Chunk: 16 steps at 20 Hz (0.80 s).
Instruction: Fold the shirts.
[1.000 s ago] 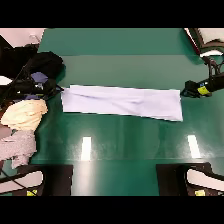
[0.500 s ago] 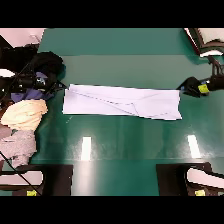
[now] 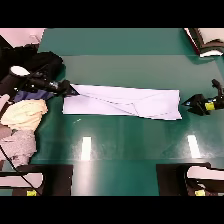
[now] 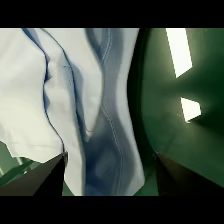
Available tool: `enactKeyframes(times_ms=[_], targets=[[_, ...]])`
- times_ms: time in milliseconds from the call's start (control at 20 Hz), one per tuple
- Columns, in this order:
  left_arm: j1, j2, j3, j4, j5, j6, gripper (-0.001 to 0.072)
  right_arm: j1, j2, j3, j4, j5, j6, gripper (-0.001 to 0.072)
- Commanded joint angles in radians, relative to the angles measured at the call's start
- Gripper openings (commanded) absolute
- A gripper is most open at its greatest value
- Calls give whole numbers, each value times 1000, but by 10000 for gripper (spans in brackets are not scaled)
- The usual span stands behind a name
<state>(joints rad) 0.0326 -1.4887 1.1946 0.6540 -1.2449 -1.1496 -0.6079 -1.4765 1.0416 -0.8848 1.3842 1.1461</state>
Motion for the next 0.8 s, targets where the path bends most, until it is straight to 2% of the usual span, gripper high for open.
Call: enactKeyframes(times_ms=[0,300,400,450,550,600,750], targets=[[-109,-1,1,1,44,-4,24,38,-114,43,29,16,-56,629],[-177,-1,1,5,83,-31,24,170,-215,120,33,14,-73,623],[-176,-1,1,5,82,-32,24,188,-212,124,57,5,-98,476],[-176,-1,1,5,84,-34,24,187,-211,124,73,2,-107,363],[-177,-3,1,5,76,-71,23,184,-211,124,93,6,-124,84],[-182,-3,1,8,76,-80,23,178,-211,124,115,17,-134,18],[-237,-6,1,10,149,-90,23,174,-173,124,190,45,-131,16]])
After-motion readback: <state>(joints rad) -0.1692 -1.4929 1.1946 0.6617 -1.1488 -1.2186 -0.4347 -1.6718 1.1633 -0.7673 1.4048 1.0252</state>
